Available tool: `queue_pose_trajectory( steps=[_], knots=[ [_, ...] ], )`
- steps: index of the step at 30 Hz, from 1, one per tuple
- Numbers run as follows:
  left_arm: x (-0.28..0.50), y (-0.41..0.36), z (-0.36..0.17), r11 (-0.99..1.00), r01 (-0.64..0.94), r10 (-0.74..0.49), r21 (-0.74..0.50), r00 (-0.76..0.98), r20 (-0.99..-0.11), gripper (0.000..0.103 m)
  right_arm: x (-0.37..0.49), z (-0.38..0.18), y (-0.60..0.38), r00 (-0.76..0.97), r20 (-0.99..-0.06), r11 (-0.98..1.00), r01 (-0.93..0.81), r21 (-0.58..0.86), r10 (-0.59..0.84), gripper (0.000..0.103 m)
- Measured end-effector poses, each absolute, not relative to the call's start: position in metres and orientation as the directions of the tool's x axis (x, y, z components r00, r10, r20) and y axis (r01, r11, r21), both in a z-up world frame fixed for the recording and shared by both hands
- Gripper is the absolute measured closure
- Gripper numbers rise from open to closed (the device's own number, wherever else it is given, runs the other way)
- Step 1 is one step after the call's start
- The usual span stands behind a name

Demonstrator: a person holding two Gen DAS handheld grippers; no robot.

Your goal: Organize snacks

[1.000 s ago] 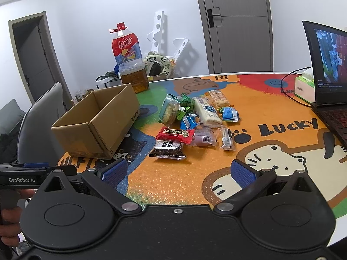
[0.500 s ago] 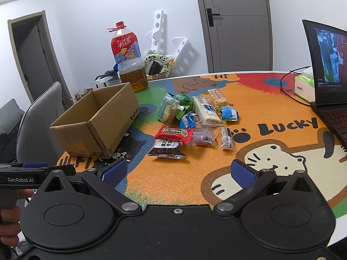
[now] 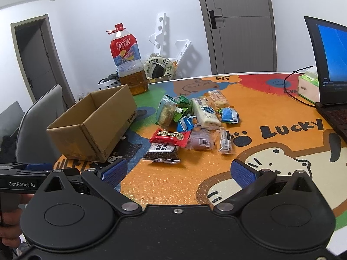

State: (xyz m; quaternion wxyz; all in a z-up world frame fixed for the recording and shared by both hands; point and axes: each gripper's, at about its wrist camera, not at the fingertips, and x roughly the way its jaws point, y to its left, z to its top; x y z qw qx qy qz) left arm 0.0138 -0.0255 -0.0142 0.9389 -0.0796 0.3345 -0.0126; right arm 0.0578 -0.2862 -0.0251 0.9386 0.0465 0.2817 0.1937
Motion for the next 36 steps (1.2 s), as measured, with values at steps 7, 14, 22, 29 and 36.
queue_pose_trajectory(
  steps=[7, 14, 22, 29, 36],
  knots=[
    [0.025, -0.041, -0.021, 0.985, 0.010, -0.111, -0.170, 0.795, -0.596, 0.001, 0.066, -0.036, -0.294, 0.761, -0.494, 0.908, -0.358, 0.219, 0.419, 0.000],
    [0.038, -0.057, -0.025, 0.980, 0.024, -0.135, -0.197, 0.809, -0.572, 0.003, 0.081, -0.043, -0.303, 0.775, -0.478, 0.910, -0.331, 0.250, 0.413, 0.009],
    [0.060, -0.073, -0.027, 0.978, 0.034, -0.145, -0.206, 0.820, -0.553, 0.015, 0.104, -0.057, -0.316, 0.786, -0.488, 0.921, -0.270, 0.280, 0.379, 0.038],
    [0.085, -0.091, -0.027, 0.978, 0.069, -0.169, -0.197, 0.813, -0.556, 0.015, 0.124, -0.066, -0.327, 0.787, -0.506, 0.926, -0.215, 0.310, 0.352, 0.045],
    [0.109, -0.107, -0.029, 0.979, 0.087, -0.177, -0.185, 0.812, -0.556, 0.015, 0.140, -0.072, -0.335, 0.775, -0.528, 0.926, -0.196, 0.322, 0.347, 0.050]
  ],
)
